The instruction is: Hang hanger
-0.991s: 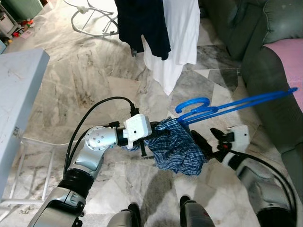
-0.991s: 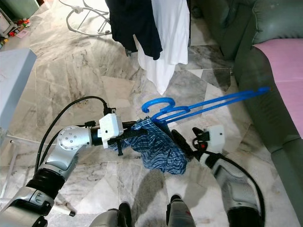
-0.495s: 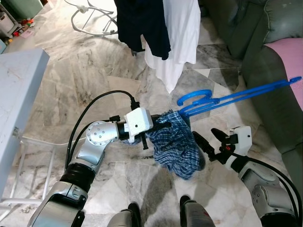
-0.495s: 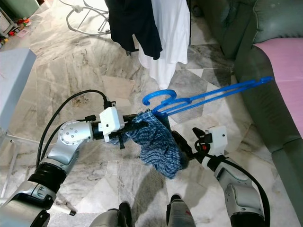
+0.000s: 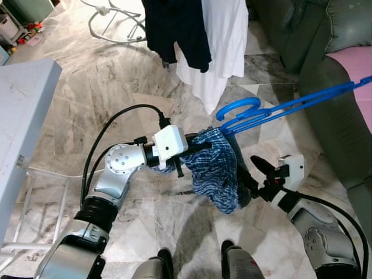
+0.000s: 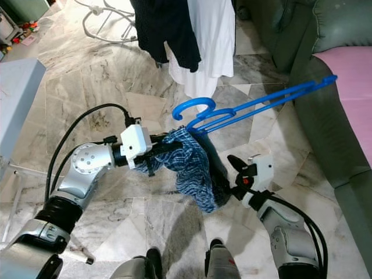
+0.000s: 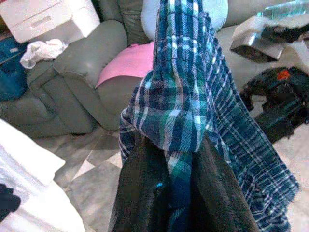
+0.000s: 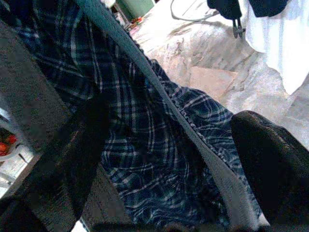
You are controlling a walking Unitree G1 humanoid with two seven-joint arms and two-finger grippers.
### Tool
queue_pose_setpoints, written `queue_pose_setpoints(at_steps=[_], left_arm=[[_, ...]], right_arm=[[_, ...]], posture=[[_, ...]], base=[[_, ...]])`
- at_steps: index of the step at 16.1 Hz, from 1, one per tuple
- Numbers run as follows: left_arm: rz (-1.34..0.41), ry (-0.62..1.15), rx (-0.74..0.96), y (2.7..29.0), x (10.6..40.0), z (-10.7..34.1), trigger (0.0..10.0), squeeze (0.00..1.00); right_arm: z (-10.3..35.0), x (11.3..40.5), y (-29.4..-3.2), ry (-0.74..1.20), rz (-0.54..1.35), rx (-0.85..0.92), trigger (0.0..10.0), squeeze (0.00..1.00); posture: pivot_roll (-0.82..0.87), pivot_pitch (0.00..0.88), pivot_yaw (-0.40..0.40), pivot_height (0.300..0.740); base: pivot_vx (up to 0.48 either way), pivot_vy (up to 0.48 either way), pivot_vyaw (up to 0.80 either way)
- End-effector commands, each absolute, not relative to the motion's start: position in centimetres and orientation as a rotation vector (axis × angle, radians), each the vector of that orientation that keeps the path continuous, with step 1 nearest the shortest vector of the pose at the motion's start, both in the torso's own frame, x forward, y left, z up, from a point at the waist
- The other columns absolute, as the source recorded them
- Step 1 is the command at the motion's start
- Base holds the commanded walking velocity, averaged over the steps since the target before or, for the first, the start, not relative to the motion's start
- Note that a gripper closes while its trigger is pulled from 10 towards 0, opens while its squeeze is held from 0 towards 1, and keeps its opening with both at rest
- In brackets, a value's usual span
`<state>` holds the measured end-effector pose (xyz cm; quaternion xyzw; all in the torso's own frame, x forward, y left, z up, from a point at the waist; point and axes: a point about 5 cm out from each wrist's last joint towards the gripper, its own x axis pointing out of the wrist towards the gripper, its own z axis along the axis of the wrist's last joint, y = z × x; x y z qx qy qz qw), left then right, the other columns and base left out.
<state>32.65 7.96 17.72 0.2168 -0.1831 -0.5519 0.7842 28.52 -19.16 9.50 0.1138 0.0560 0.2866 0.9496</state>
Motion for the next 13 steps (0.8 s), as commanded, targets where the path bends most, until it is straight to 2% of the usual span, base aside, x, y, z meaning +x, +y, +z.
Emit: queue_pose_setpoints(at_steps=[1, 4, 8, 12, 13], left_arm=[[-1.188, -0.422, 0.462, 8.0, 32.4, 18.2, 0.0, 0.0], [-1.184, -0.43, 0.46, 8.1, 32.5, 18.4, 0.0, 0.0], [-1.184, -0.546, 0.353, 7.2, 32.1, 22.2, 0.0, 0.0], [-1.152, -0.61, 0.308, 7.5, 32.2, 24.8, 0.0, 0.0], [-1.145, -0.612, 0.303, 7.7, 32.3, 25.0, 0.0, 0.0]], right_arm=[[8.5, 28.3, -18.9, 0.158, 0.584, 0.246, 10.0, 0.0], [7.9, 28.1, -18.8, 0.191, 0.577, 0.246, 10.0, 0.0], [3.0, 27.5, -21.0, 0.412, 0.337, 0.212, 10.0, 0.0], [1.0, 26.6, -22.4, 0.499, 0.209, 0.24, 10.0, 0.0], [0.9, 26.6, -22.7, 0.507, 0.186, 0.238, 5.5, 0.0]], posture=[[-0.24, 0.277, 0.146, 0.74], [-0.24, 0.277, 0.143, 0.74], [-0.23, 0.276, 0.137, 0.74], [-0.23, 0.274, 0.138, 0.74], [-0.23, 0.274, 0.138, 0.74]], base=[[0.0, 0.0, 0.0], [0.0, 0.0, 0.0], [0.0, 0.0, 0.0], [0.0, 0.0, 0.0], [0.0, 0.0, 0.0]])
